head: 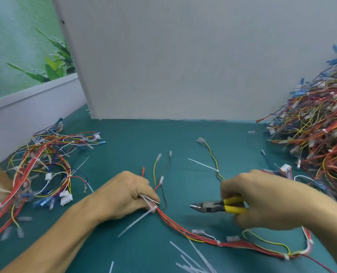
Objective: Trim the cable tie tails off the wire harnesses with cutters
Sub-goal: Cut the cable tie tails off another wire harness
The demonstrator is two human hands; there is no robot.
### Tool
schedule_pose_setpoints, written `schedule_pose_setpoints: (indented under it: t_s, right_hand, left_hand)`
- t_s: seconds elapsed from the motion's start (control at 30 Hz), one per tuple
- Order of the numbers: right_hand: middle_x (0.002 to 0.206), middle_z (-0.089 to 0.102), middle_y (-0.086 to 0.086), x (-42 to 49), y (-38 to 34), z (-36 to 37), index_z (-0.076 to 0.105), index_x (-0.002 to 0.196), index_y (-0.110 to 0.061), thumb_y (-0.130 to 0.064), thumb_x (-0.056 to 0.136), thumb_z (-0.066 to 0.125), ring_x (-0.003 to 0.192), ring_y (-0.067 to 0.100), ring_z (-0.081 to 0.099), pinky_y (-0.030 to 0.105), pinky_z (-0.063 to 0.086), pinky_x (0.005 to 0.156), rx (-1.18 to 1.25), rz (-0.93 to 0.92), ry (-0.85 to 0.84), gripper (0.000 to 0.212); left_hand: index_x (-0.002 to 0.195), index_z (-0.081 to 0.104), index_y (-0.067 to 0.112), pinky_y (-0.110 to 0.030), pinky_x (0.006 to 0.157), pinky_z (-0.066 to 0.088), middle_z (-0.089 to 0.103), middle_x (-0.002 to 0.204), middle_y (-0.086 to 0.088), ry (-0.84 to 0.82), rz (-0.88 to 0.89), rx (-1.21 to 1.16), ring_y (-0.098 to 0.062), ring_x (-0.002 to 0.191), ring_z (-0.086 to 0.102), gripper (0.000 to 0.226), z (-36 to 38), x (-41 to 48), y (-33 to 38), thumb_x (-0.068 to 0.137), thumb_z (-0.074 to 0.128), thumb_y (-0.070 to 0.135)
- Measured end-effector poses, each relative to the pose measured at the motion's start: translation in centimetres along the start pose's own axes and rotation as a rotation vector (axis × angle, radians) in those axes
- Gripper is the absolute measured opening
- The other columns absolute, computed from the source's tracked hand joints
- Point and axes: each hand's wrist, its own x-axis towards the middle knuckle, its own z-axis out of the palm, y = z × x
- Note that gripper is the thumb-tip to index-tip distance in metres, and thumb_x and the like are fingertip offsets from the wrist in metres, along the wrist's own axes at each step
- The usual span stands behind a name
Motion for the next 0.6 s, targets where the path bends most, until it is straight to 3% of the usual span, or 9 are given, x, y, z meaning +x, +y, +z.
schedule_pose_setpoints:
  t_s: [0.07,0.27,0.4,0.47,0.53,0.6]
  right_hand:
    - [0.077,0.056,-0.006,0.5,-1.1,0.6,0.044,0.075,-0.033,-0.04,0.075,0.059,0.076,0.013,0.052,0.034,0.048,0.069,0.042,0.001,0.064,0.017]
    - [0.079,0.053,-0.006,1.5,-3.7,2.7,0.045,0.087,-0.032,-0.039,0.078,0.055,0.081,0.025,0.053,0.031,0.037,0.059,0.089,0.036,0.182,0.016]
    - [0.082,0.055,-0.006,1.8,-4.3,3.5,0.051,0.095,-0.029,-0.042,0.078,0.056,0.078,0.025,0.051,0.031,0.039,0.061,0.097,0.084,0.189,0.022]
    - [0.087,0.058,-0.004,2.0,-4.6,3.9,0.052,0.099,-0.027,-0.042,0.078,0.056,0.08,0.027,0.053,0.031,0.041,0.063,0.103,0.112,0.191,0.027]
    - [0.086,0.057,-0.003,2.2,-5.0,4.2,0.052,0.103,-0.025,-0.04,0.078,0.055,0.08,0.028,0.053,0.031,0.04,0.062,0.104,0.142,0.202,0.029]
    - [0.084,0.056,-0.002,2.4,-5.3,4.4,0.052,0.104,-0.024,-0.039,0.079,0.055,0.079,0.029,0.052,0.031,0.038,0.061,0.095,0.158,0.208,0.029]
  left_hand:
    - [0.086,0.078,0.026,-0.011,0.064,0.044,0.067,0.083,0.019,-0.047,-0.048,-0.146,0.013,0.066,0.057,0.019,0.6,0.3,0.4,0.078,0.069,0.041]
    - [0.085,0.073,0.026,-0.031,0.07,0.051,0.069,0.074,0.011,-0.098,-0.21,-0.272,-0.004,0.071,0.063,0.031,1.0,0.3,0.6,0.081,0.056,0.051]
    - [0.081,0.068,0.005,-0.03,0.063,0.041,0.06,0.071,-0.014,-0.123,-0.302,-0.328,-0.011,0.064,0.044,0.046,1.2,0.7,0.5,0.084,0.054,0.049]
    - [0.074,0.067,0.008,-0.024,0.059,0.033,0.049,0.062,-0.007,-0.127,-0.35,-0.35,-0.006,0.061,0.038,0.042,1.0,0.9,0.6,0.089,0.056,0.046]
    - [0.068,0.069,0.023,-0.016,0.055,0.03,0.046,0.054,0.012,-0.12,-0.387,-0.342,-0.002,0.055,0.037,0.033,0.8,1.1,0.8,0.094,0.057,0.038]
    - [0.065,0.068,0.028,-0.016,0.052,0.028,0.044,0.05,0.012,-0.121,-0.406,-0.327,-0.004,0.053,0.037,0.033,0.7,1.3,1.0,0.095,0.056,0.036]
